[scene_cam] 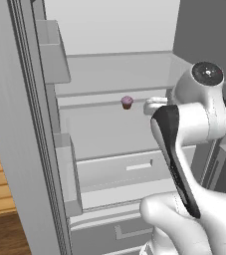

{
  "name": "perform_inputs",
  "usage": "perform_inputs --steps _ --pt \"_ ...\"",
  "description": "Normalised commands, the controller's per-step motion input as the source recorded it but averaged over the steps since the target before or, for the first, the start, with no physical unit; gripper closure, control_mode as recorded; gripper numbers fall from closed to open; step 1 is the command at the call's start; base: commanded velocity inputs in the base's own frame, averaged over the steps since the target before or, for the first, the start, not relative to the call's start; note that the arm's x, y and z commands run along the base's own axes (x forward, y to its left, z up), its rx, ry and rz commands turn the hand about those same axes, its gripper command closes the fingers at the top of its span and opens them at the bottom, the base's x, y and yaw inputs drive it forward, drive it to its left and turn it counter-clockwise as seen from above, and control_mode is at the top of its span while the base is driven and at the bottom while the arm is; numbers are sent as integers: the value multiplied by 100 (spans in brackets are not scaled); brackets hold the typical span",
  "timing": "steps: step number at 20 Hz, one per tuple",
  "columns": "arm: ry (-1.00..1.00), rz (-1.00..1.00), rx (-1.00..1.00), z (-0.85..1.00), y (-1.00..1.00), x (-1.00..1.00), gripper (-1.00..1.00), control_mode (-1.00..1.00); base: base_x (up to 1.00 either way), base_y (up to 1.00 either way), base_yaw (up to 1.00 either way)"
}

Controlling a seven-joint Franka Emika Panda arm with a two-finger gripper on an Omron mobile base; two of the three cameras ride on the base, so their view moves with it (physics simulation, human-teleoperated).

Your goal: Take the strawberry from the fridge and place it on top of the pancake, located on the dining counter.

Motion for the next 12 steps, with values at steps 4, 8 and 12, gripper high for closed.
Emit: perform_inputs --steps 4,8,12 --pt "37 13 9 -74 0 -4 100 -100 0 0 0" --pt "31 2 0 -80 0 5 100 -100 0 0 0" --pt "15 -2 0 -64 0 19 100 -100 0 0 0"
